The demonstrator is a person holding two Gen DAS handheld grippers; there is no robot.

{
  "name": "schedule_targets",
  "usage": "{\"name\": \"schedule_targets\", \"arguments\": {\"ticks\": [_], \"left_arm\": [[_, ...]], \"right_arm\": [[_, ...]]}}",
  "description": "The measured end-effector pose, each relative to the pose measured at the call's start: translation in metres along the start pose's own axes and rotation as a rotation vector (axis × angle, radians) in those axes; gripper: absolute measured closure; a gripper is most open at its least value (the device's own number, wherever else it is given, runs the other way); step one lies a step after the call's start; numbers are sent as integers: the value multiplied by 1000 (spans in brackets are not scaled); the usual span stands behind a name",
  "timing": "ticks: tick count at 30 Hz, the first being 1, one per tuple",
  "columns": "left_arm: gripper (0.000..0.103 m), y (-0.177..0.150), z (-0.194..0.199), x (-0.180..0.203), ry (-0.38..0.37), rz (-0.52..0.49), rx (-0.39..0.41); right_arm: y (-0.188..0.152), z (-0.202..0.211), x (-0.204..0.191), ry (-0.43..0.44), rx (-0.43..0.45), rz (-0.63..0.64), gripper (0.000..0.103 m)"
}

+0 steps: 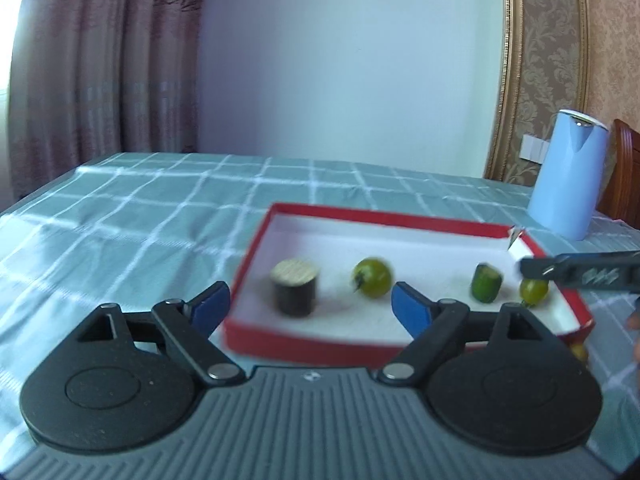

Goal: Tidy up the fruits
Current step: 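Move the left tool to the brown kiwi and close on it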

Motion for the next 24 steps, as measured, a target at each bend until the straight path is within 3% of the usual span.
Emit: {"name": "schedule_targets", "arguments": {"ticks": [6, 13, 15, 18, 24], "left_arm": [[16, -31, 37, -25, -47, 91, -12], [18, -46, 54, -19, -17, 4, -40], [28, -48, 48, -14, 4, -28, -72], [28, -48, 43, -13, 7, -44, -85], [29, -51, 44, -12, -106, -53, -102]], "right_arm": [[-24, 28, 21, 10, 17, -79, 38], [-32, 42, 29, 12, 44, -126, 38], [-34, 43, 29, 1, 45, -116, 38], [-37, 44, 26, 4, 44, -99, 37], [-38, 46, 23, -1, 50, -75, 33]]}}
Point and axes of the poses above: each gripper's, at about its wrist camera, not at the fingertips, and z roughly against the way its jaws point, x to its right, y to its top, the point moved 6 cm from there along -z, roughly the way its jaws point, and after that the axes turned 9 degrees about -z, right-handed, at the moved point
